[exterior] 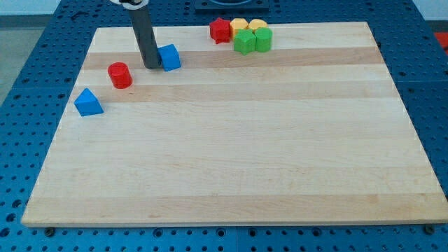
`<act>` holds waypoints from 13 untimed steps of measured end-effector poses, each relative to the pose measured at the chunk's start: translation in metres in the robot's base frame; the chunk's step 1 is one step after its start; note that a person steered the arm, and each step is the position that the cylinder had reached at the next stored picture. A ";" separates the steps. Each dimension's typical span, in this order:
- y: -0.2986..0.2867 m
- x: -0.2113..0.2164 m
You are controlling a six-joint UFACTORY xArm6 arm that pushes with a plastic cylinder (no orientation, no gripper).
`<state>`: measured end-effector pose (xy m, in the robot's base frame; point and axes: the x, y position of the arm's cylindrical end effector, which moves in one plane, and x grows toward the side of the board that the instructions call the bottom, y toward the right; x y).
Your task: Slide the blue cube below the red star
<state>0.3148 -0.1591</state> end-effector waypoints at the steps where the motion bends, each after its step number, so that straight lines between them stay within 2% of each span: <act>1: 0.001 0.010; 3: 0.050 -0.035; 4: 0.051 -0.029; 5: 0.021 -0.020; 7: 0.007 -0.047; 9: 0.057 -0.073; 10: 0.086 -0.074; 11: 0.078 -0.066; 13: 0.045 -0.019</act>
<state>0.2962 -0.1142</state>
